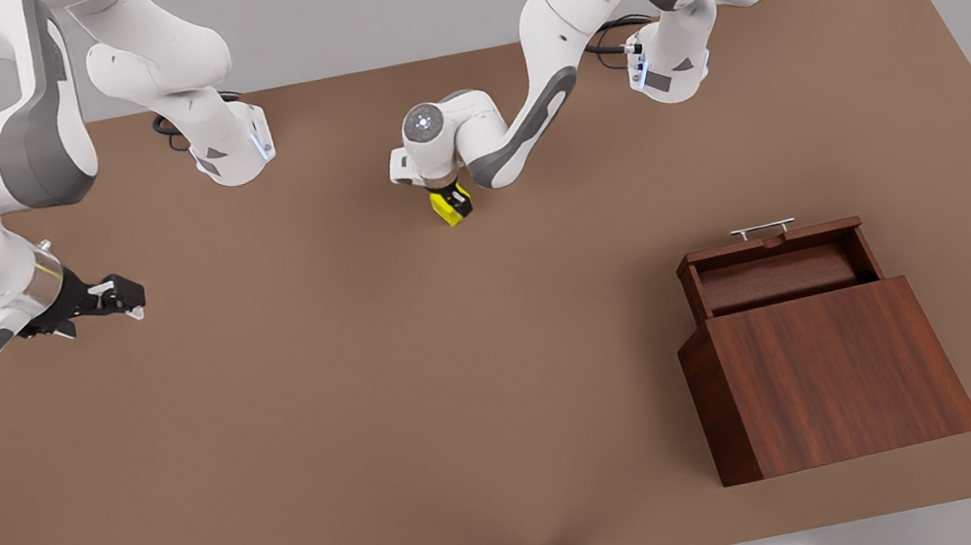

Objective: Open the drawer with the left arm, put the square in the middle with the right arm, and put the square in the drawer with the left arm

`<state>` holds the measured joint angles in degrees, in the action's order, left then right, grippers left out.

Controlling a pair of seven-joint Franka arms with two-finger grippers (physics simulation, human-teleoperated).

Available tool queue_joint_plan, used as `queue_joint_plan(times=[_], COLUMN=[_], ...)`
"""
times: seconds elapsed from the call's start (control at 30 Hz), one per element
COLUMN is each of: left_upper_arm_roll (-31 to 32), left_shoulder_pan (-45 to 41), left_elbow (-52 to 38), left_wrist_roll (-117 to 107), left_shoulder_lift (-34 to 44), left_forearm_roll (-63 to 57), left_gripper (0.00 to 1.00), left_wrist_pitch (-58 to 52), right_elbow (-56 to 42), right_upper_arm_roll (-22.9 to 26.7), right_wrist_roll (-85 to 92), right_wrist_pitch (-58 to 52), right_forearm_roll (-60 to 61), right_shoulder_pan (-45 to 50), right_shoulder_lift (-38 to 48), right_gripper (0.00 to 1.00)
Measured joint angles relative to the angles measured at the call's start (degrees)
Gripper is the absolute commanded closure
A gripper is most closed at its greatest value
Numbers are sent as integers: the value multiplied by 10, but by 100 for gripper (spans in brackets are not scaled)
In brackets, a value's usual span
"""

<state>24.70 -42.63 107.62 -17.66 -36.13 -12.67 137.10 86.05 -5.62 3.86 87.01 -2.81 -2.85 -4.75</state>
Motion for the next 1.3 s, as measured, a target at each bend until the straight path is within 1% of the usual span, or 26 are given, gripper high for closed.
queue_joint_plan(times=[0.07, 0.13, 0.37, 0.4, 0.47, 0.5, 0.67, 0.73, 1.13, 1.17, 1.27, 1.3], left_upper_arm_roll=[-1, -18, -20, -27, -28, -29, -29, -29, -29, -29, -29, -29], left_shoulder_pan=[-1, -19, -19, -20, -21, -21, -21, -20, -14, -13, -13, -12], left_elbow=[7, 6, 6, 6, 7, 6, 6, 6, 6, 6, 5, 5], left_wrist_roll=[-1, -4, -6, -6, -11, -16, -17, -23, -34, -40, -47, -43], left_shoulder_lift=[-3, -7, -16, -16, -17, -17, -19, -19, -15, -17, -18, -17], left_forearm_roll=[-2, -5, -13, -13, -15, -15, -18, -21, -31, -55, -178, -187], left_gripper=[0, 0, 0, 6, 25, 26, 27, 30, 32, 32, 32, 32], left_wrist_pitch=[12, 22, 30, 30, 30, 31, 33, 32, 33, 35, 35, 36], right_elbow=[0, 0, -3, -3, -3, -4, -3, -2, -3, -3, -3, -3], right_upper_arm_roll=[0, 0, 0, 0, 0, 0, 0, 0, 0, 0, 0, 0], right_wrist_roll=[0, 0, 0, 0, 0, 0, 0, 0, 1, 1, 1, 1], right_wrist_pitch=[0, 0, 0, 0, -1, 0, 0, 0, 3, 3, 3, 3], right_forearm_roll=[0, 0, 1, 1, 1, 1, 1, 1, 1, 1, 2, 2], right_shoulder_pan=[-1, -2, -2, -2, -1, -1, -2, -1, -3, -4, -1, -1], right_shoulder_lift=[0, 0, 0, 1, 1, 0, 0, 0, -4, -4, -4, -4], right_gripper=[0, 0, 0, 0, 0, 0, 0, 0, 0, 0, 0, 0])
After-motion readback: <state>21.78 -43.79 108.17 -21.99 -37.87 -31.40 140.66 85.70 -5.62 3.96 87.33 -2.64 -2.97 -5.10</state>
